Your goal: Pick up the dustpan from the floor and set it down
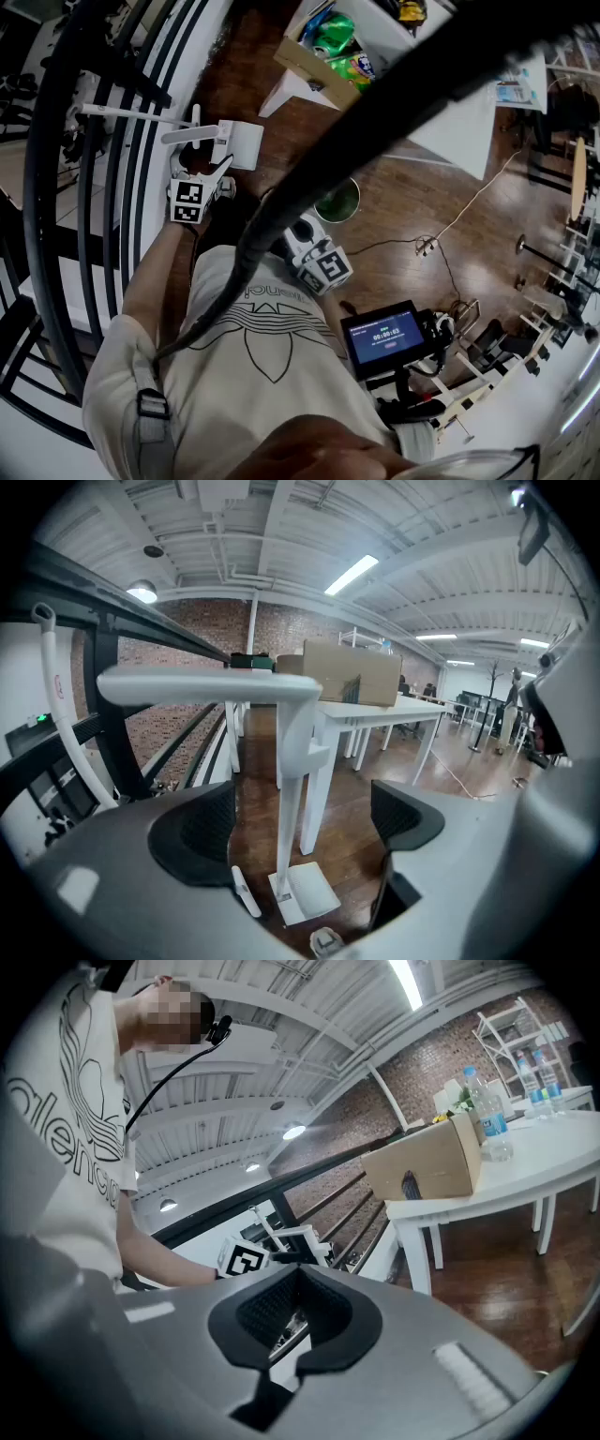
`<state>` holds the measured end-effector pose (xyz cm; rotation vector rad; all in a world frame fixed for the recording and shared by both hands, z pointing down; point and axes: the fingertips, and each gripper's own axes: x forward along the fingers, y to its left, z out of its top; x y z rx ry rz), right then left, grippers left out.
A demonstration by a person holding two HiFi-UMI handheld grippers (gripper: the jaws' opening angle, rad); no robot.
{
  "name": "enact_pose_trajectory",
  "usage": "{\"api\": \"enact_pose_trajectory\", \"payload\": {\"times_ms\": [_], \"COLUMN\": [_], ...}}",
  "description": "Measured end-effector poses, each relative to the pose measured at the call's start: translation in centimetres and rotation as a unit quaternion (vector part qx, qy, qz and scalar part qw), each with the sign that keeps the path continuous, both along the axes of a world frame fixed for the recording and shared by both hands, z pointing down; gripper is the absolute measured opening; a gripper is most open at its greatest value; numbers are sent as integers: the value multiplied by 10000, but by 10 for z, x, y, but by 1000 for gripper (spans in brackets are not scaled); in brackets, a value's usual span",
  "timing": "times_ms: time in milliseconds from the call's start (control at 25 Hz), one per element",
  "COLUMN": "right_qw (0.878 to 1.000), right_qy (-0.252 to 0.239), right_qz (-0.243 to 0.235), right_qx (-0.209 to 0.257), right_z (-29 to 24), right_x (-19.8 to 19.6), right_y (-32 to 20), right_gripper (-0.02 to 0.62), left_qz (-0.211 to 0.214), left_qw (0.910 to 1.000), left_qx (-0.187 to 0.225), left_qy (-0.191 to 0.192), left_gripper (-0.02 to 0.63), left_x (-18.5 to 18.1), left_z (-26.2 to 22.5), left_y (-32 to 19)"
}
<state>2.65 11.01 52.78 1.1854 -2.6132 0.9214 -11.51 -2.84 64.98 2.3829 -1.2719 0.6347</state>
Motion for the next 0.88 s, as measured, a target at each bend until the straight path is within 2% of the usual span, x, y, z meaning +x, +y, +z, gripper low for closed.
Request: {"api": "enact_pose_trajectory", "payload": {"times_ms": [200,360,400,480,520,720,880], "right_qw": [9996,9985,9982,9976,9974,9973,9982], "right_qy": [39,73,80,80,79,80,-34], "right_qz": [156,336,393,507,560,672,596], "right_qx": [-238,-422,-445,-455,-443,-283,96], "right_z": [29,44,45,46,46,42,28], "right_x": [-5,0,3,8,10,21,26], "right_y": [0,7,8,9,8,2,-15], "right_gripper": [3,2,3,2,2,2,2], "left_qz": [344,511,505,472,441,356,247], "left_qw": [9984,9968,9965,9959,9962,9983,9985], "left_qx": [456,620,666,730,694,307,323], "left_qy": [21,24,-56,-241,-294,-345,-376], "left_gripper": [474,472,425,199,43,44,44], "left_x": [10,24,25,25,25,32,31], "left_z": [26,40,42,44,44,38,5], "left_y": [-61,-85,-87,-90,-91,-88,-87]}}
